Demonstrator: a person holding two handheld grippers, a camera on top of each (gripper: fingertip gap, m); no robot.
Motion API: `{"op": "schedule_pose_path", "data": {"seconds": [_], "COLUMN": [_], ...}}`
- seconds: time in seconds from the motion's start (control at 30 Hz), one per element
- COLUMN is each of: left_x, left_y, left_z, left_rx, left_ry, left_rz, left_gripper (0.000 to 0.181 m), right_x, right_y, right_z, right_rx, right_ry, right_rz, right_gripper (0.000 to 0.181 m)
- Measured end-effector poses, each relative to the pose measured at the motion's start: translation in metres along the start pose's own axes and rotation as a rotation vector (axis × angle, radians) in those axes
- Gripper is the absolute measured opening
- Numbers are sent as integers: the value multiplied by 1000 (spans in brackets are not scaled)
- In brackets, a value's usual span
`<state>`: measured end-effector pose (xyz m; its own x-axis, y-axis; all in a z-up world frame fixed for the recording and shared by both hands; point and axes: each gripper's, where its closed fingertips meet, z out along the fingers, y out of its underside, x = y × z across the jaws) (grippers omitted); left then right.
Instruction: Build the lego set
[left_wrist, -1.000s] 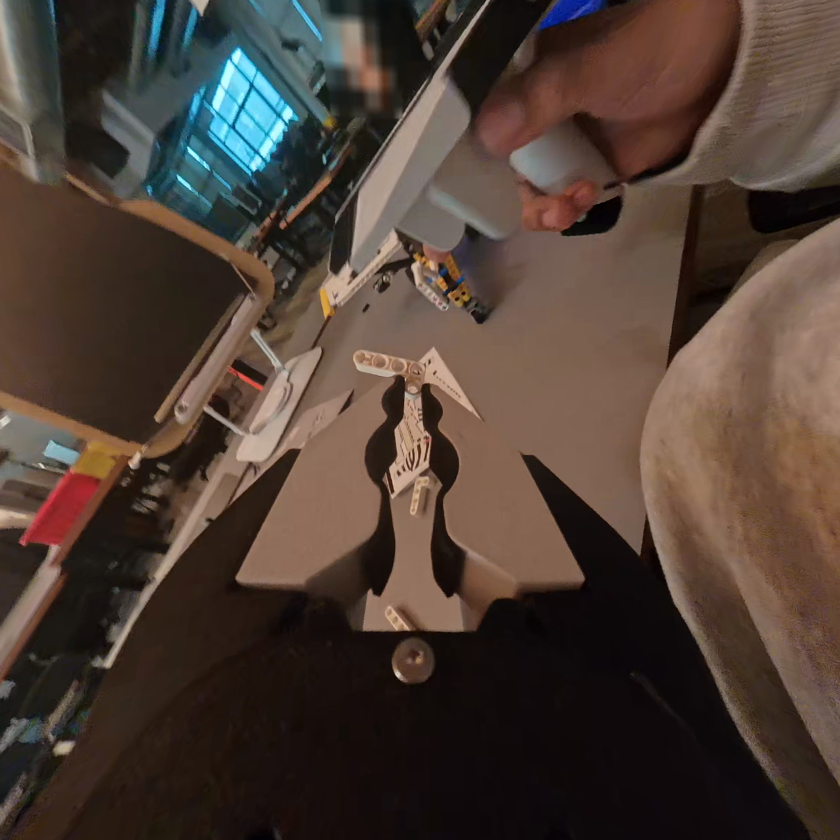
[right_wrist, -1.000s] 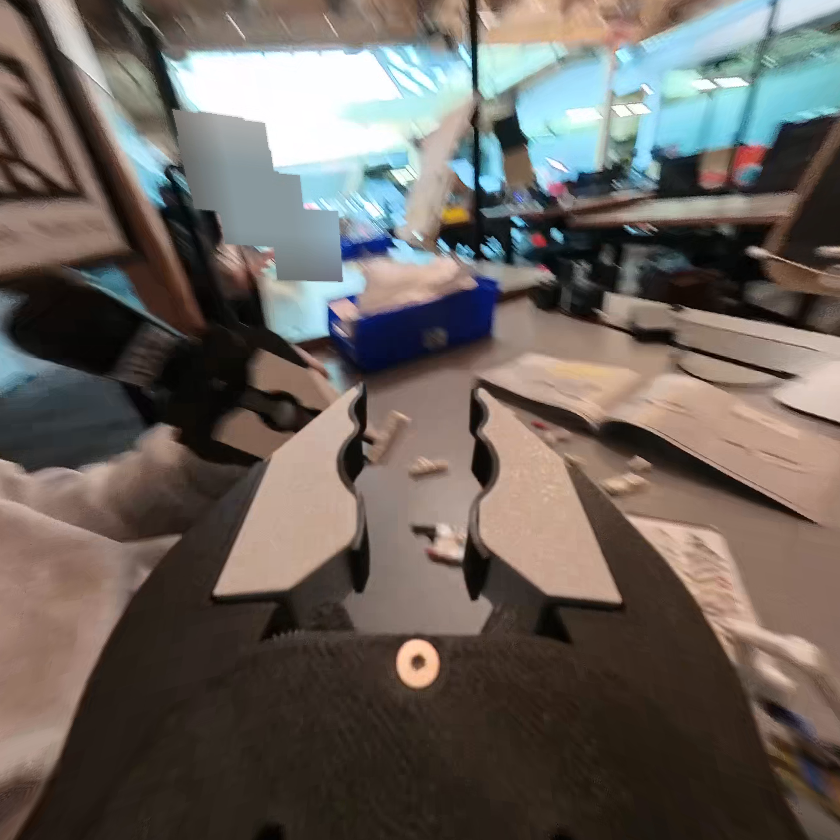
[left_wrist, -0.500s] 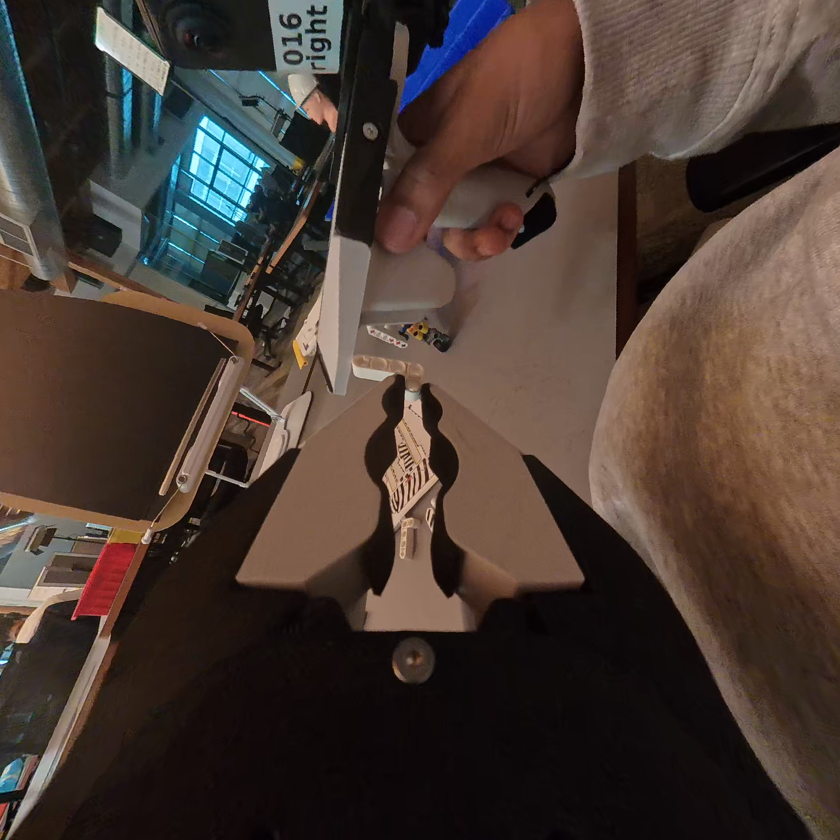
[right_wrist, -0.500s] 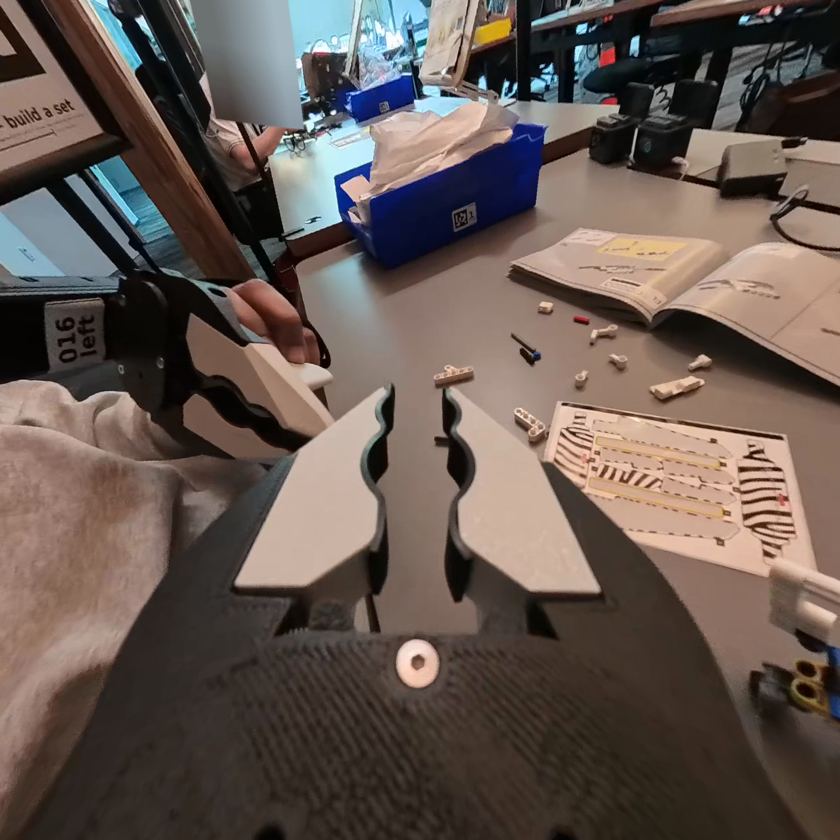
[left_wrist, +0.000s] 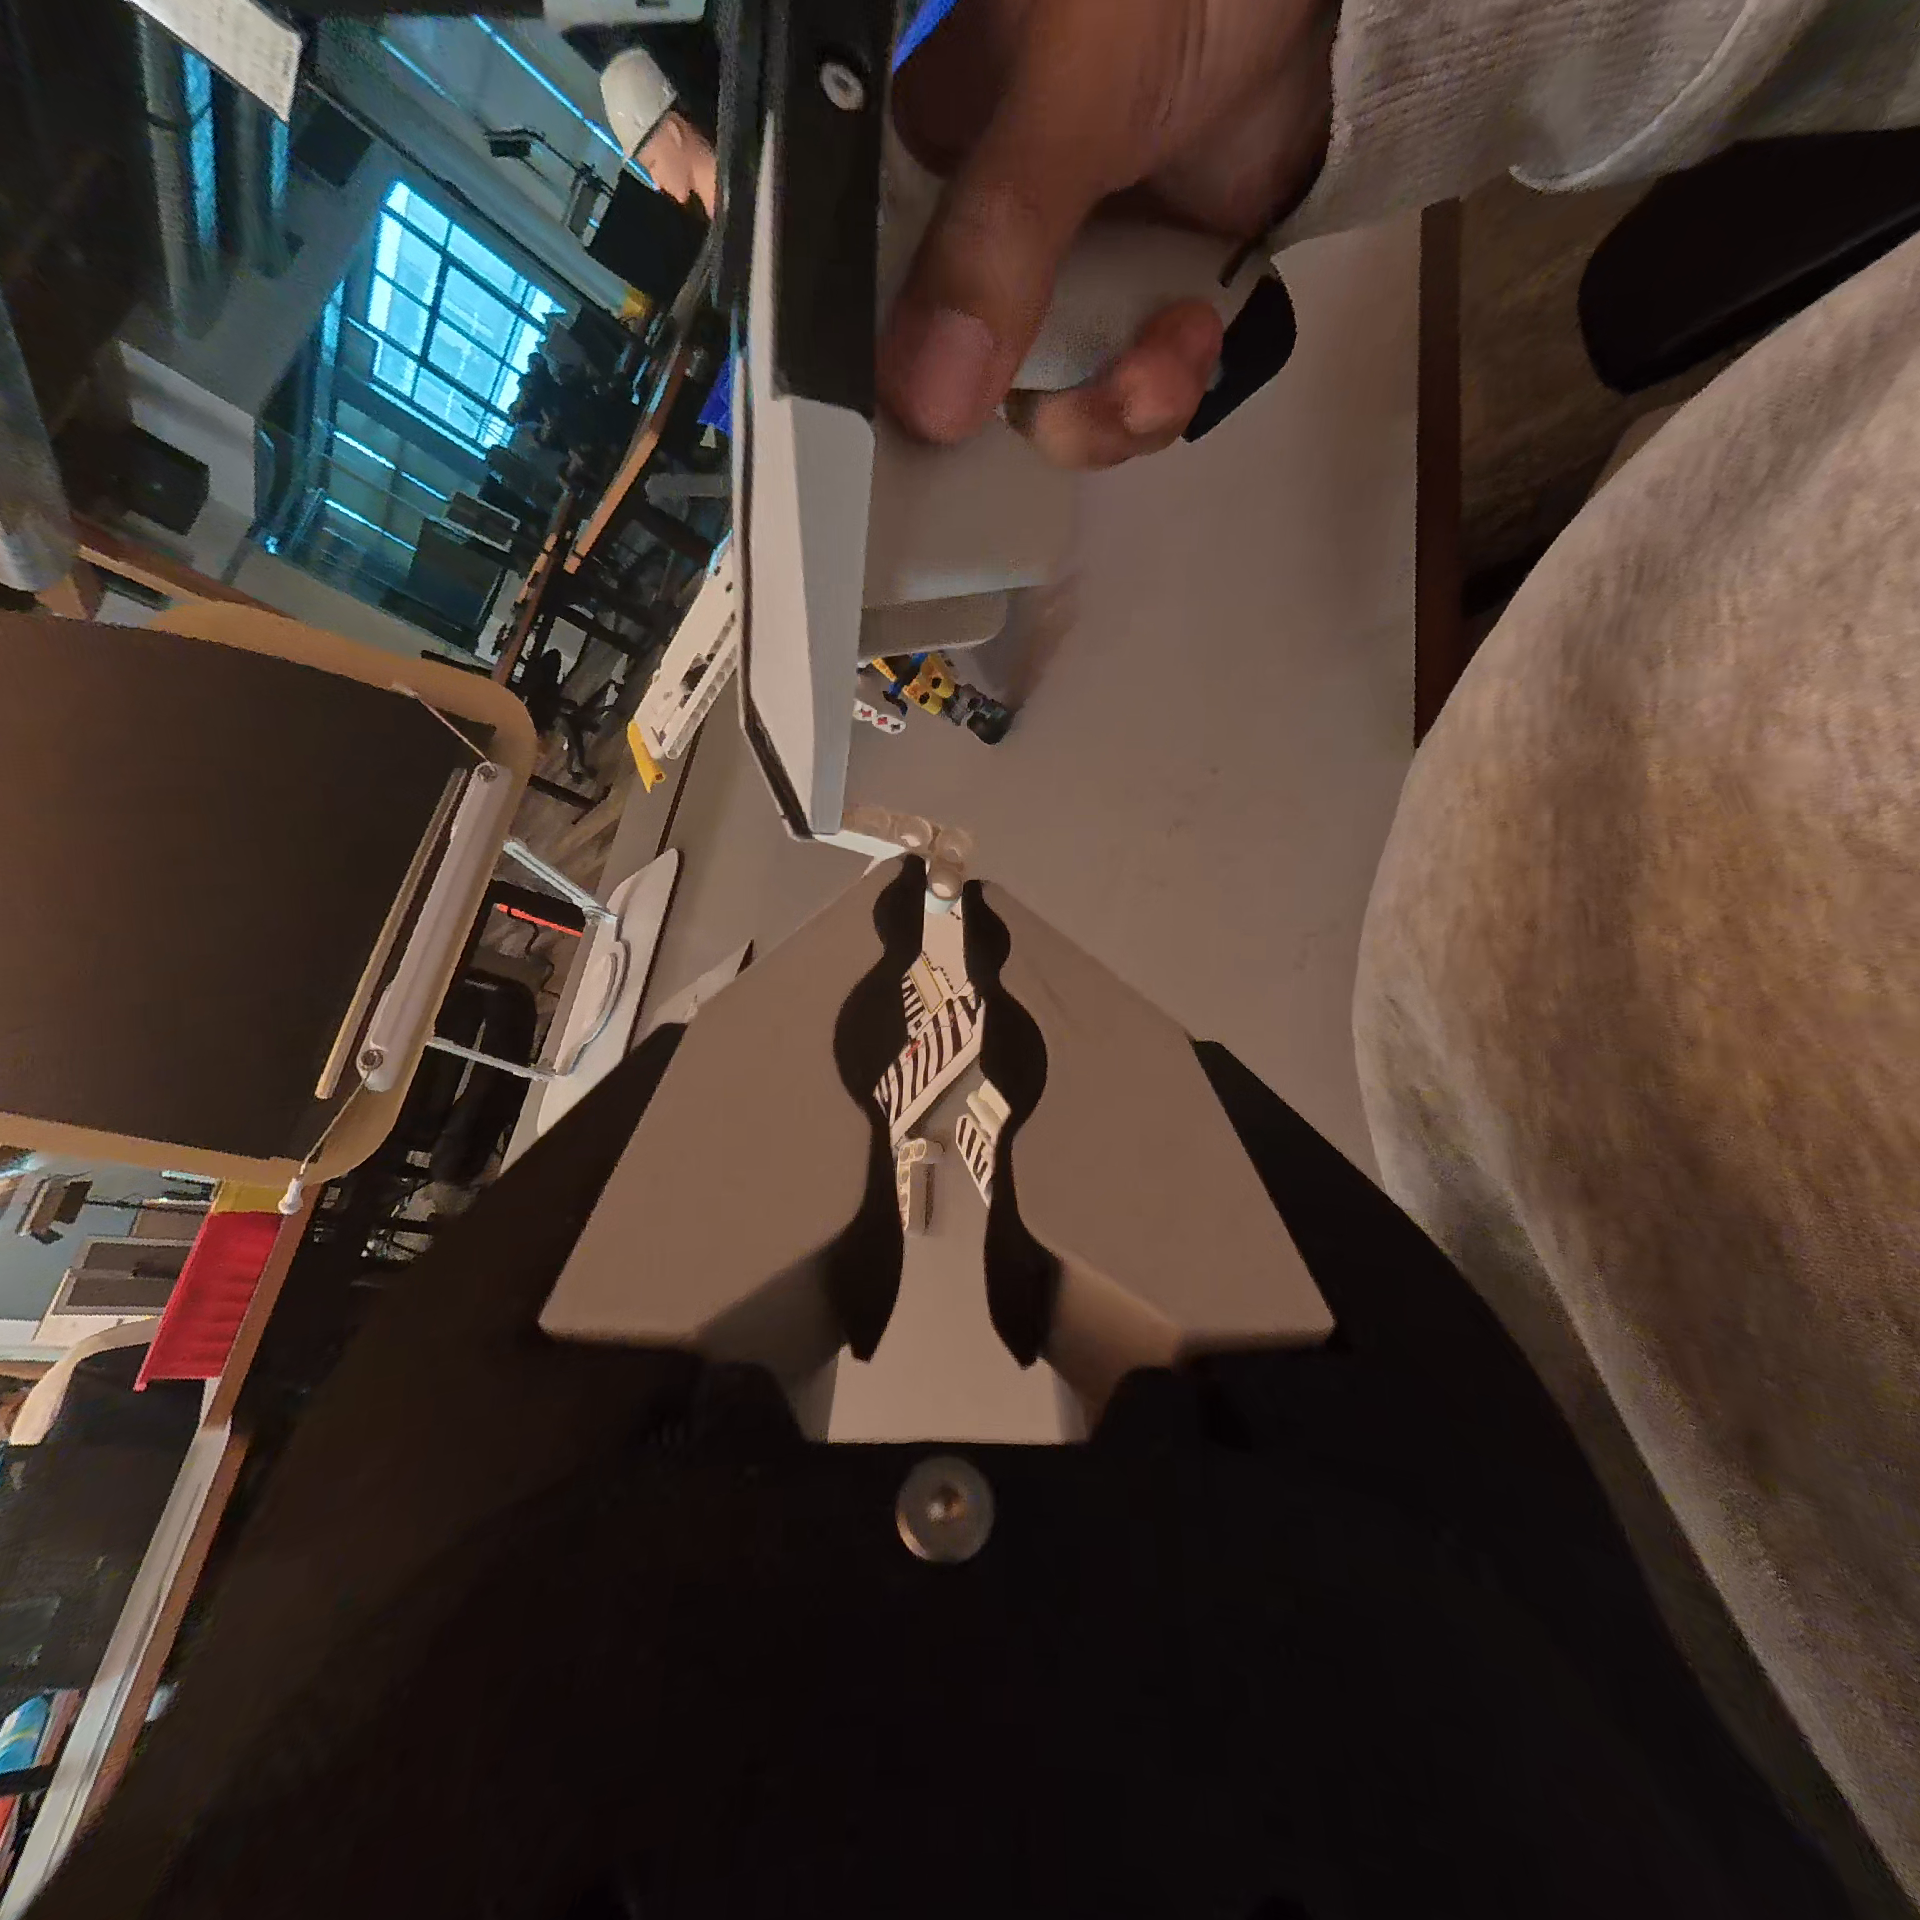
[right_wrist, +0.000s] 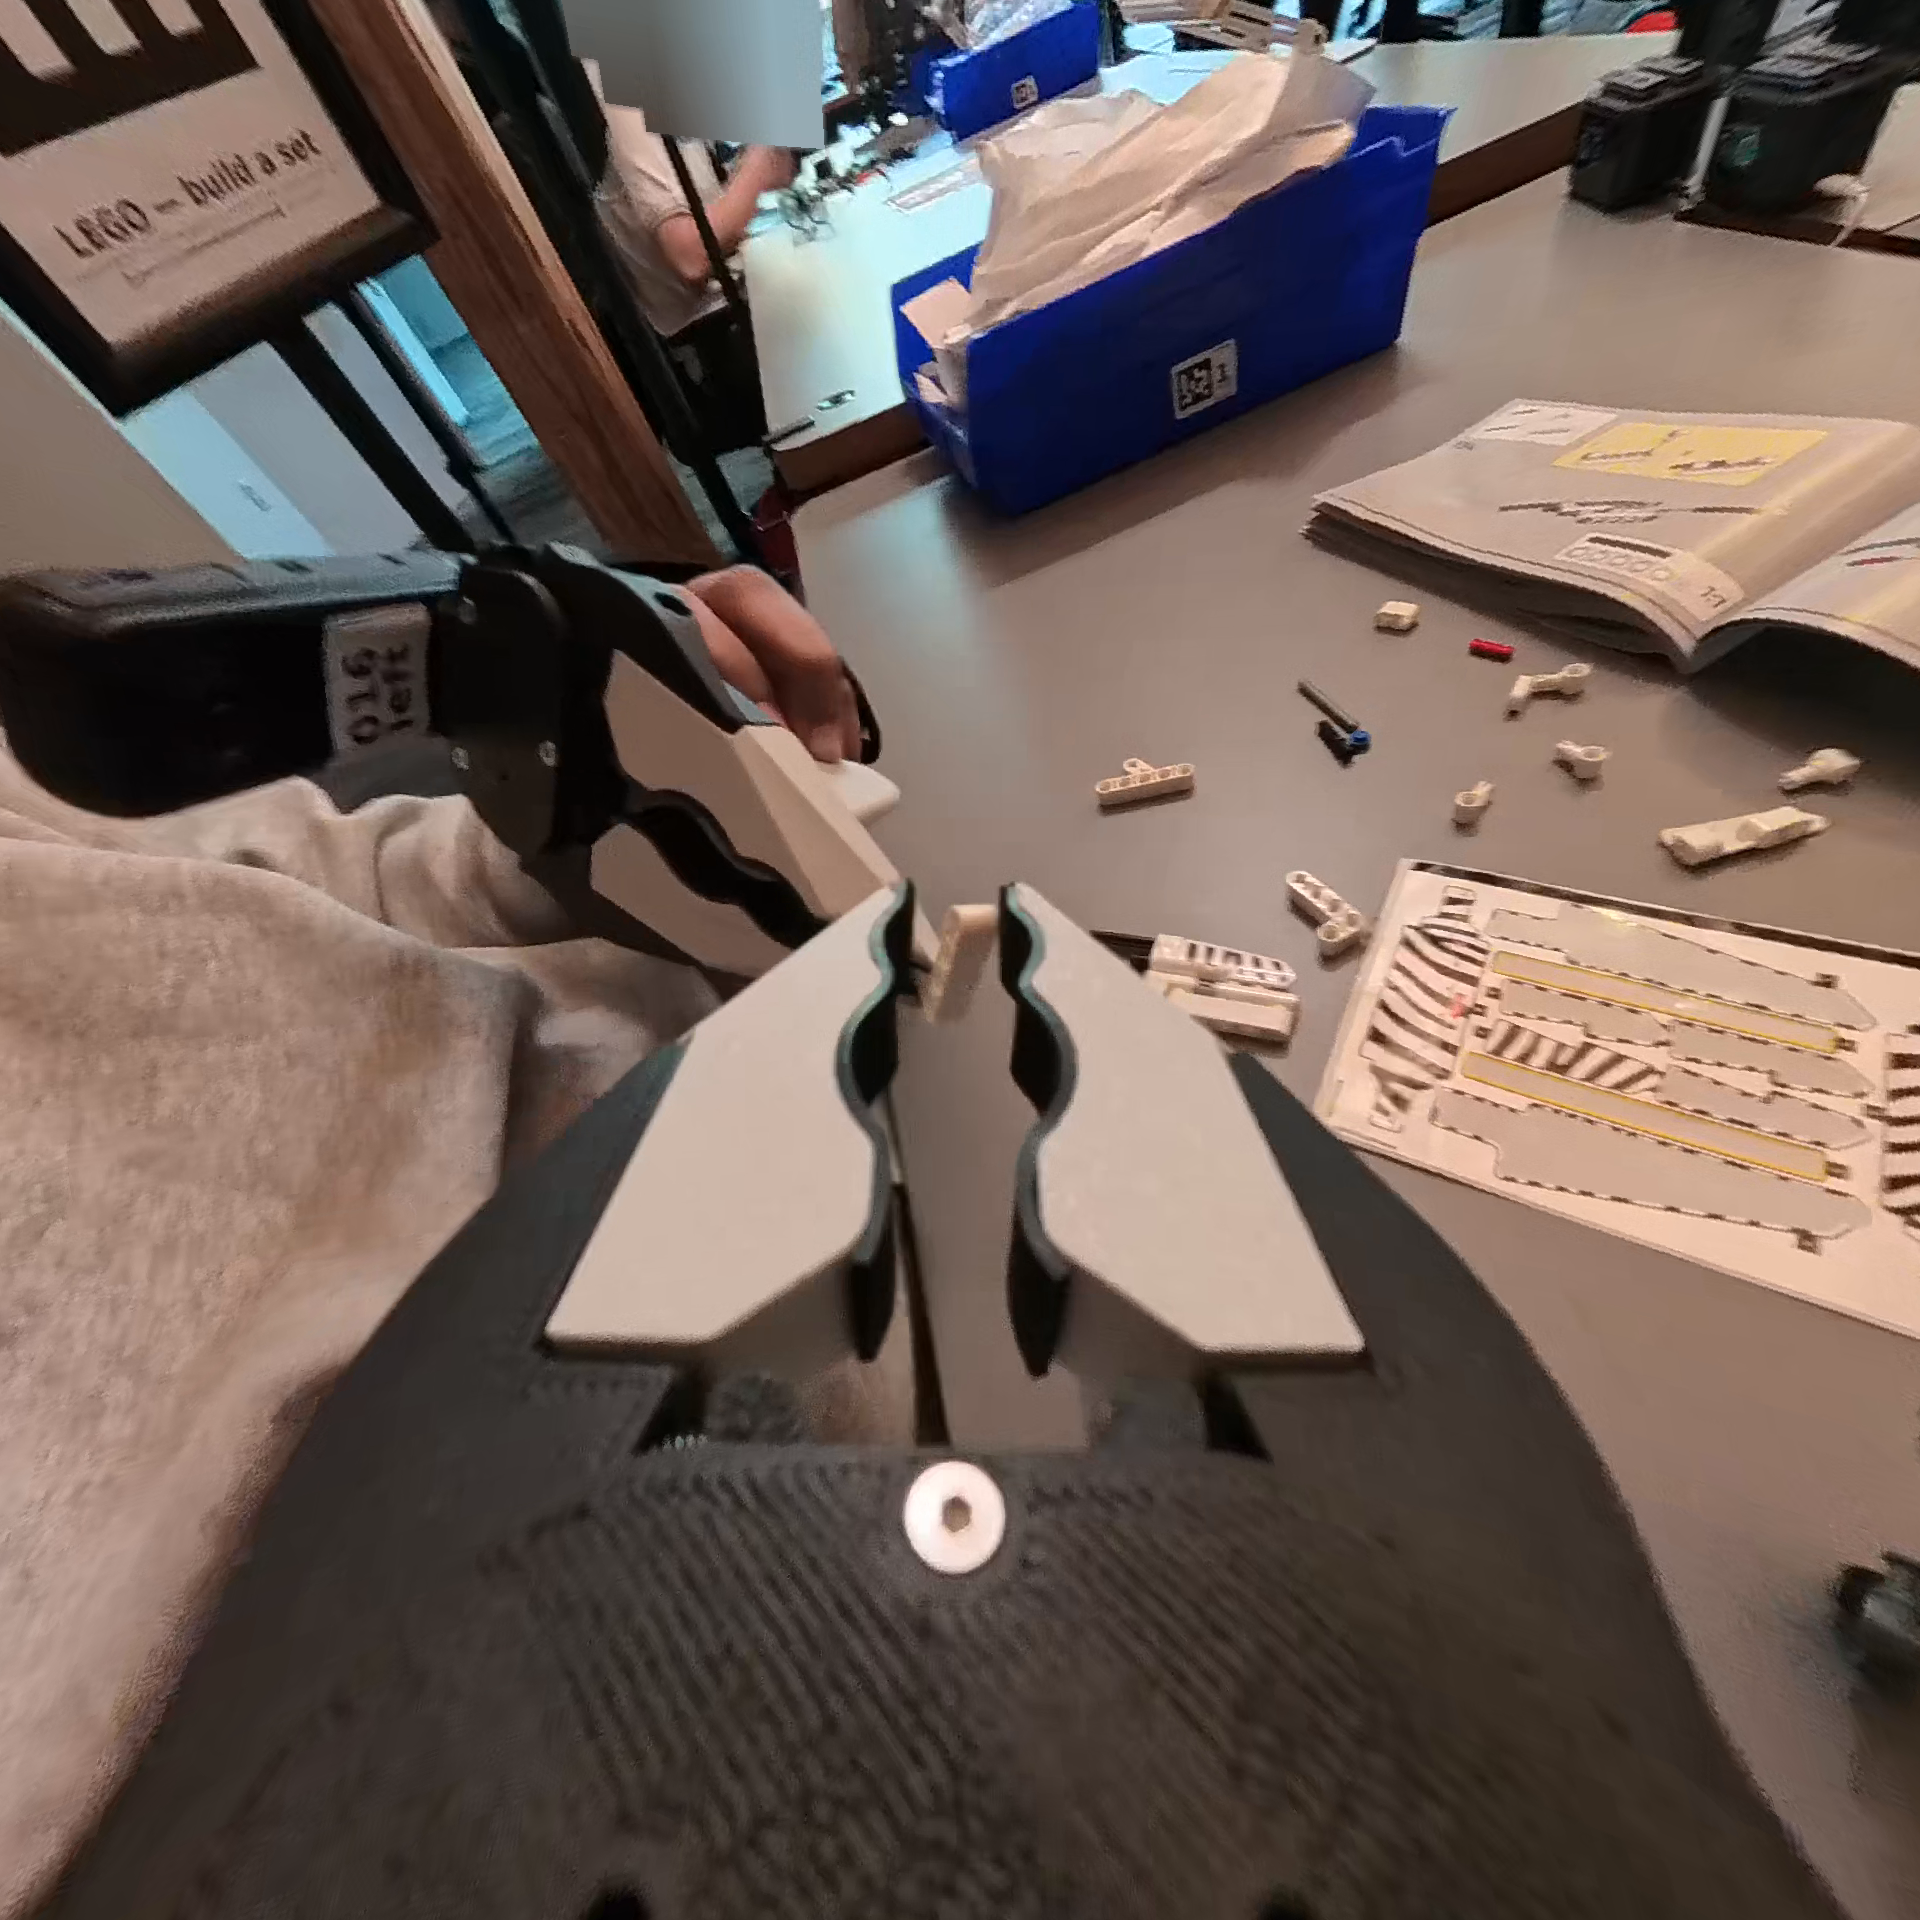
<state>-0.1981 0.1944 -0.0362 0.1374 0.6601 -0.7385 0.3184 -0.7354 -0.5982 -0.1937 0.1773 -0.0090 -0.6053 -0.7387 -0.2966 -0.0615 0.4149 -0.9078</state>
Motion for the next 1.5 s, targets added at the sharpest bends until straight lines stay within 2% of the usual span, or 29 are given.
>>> {"op": "schedule_pose_path", "data": {"seconds": [0.03, 0.2, 0.27, 0.3, 0.4, 0.5, 0.6, 0.67, 0.83, 0.9, 1.17, 1.5], "left_x": [-1, -8, -16, -21, -19, -13, -30, -37, -33, -32, -36, -4], "left_y": [2, 10, 15, 19, 30, 25, 17, 16, 25, 26, 42, 87], "left_z": [0, 0, 0, 1, 8, 7, -5, -12, -8, -7, -14, -15], "left_rx": [0, 12, 25, 17, 10, 135, 344, 414, 353, 353, 356, 33], "left_ry": [-2, -18, -45, -47, 93, 276, 343, 391, 403, 410, 443, 505], "left_rz": [-3, -53, -140, -211, -531, -822, -1041, -1134, -1156, -1168, -1235, -1182], "left_gripper": [6, 7, 7, 10, 40, 41, 38, 31, 28, 12, 8, 5], "right_x": [3, 5, 8, 10, 12, 13, 15, 18, 16, 16, 17, 29], "right_y": [1, -1, -5, -8, -22, -30, -30, -28, -27, -25, -13, 44], "right_z": [1, 4, 5, 5, 3, 1, 3, 5, 14, 19, 29, 66], "right_rx": [-6, 0, 29, 57, 167, 237, 245, 242, 291, 291, 239, -51], "right_ry": [29, 64, 87, 102, 107, 114, 138, 160, 131, 128, 126, 166], "right_rz": [-24, -77, -86, -88, -75, -73, -89, -91, -75, -75, -76, -40], "right_gripper": [8, 7, 7, 7, 6, 6, 6, 6, 7, 7, 6, 6]}}
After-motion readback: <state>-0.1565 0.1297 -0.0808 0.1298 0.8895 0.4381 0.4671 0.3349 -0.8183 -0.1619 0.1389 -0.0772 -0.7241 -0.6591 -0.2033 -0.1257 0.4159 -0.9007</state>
